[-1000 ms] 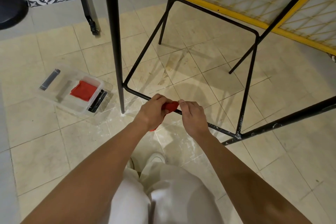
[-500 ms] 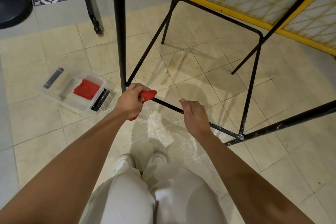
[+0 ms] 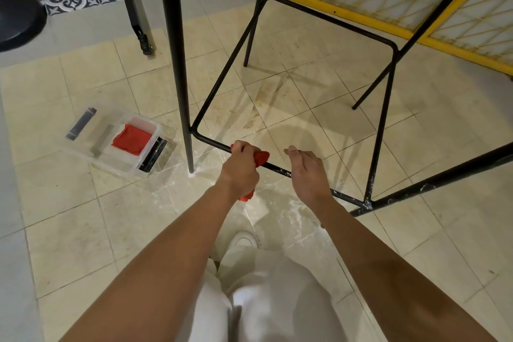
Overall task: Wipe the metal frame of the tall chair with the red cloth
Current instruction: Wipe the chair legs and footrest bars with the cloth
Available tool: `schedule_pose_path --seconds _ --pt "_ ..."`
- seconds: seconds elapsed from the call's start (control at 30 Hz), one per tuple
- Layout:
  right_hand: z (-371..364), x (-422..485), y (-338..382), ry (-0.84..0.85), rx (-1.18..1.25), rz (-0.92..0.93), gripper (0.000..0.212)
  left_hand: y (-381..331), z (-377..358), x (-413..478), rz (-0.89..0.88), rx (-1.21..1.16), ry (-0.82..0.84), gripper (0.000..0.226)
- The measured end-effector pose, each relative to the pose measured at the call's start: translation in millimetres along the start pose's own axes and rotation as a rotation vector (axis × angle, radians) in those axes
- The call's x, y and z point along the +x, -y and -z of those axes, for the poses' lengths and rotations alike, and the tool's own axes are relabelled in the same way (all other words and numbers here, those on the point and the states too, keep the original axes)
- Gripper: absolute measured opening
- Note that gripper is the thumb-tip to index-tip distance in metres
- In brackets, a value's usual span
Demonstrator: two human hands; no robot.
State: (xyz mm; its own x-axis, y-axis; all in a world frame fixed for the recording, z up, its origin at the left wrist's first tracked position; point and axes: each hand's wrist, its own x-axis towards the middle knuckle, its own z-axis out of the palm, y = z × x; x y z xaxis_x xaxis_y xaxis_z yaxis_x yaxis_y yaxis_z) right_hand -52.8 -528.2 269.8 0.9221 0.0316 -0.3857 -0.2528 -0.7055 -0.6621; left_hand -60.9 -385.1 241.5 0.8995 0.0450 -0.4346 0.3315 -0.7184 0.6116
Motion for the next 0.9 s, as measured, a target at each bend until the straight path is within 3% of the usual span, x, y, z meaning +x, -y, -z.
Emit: schedule_pose_path --seconds 0.3,0.67,0.9 --pt "11 -4 -19 -0.044 0.025 -0.028 0.050 -10 -18 -4 -0.196 0.043 0.072 0.040" --pt "27 -13 -33 -0.054 -0.011 -0.028 0.048 -4 -5 -2 -0.075 0.084 -0.044 0.034" --pt "28 -17 -39 -0.050 -0.012 -0.015 0.049 -30 -42 -9 -0.209 0.104 0.020 0.035"
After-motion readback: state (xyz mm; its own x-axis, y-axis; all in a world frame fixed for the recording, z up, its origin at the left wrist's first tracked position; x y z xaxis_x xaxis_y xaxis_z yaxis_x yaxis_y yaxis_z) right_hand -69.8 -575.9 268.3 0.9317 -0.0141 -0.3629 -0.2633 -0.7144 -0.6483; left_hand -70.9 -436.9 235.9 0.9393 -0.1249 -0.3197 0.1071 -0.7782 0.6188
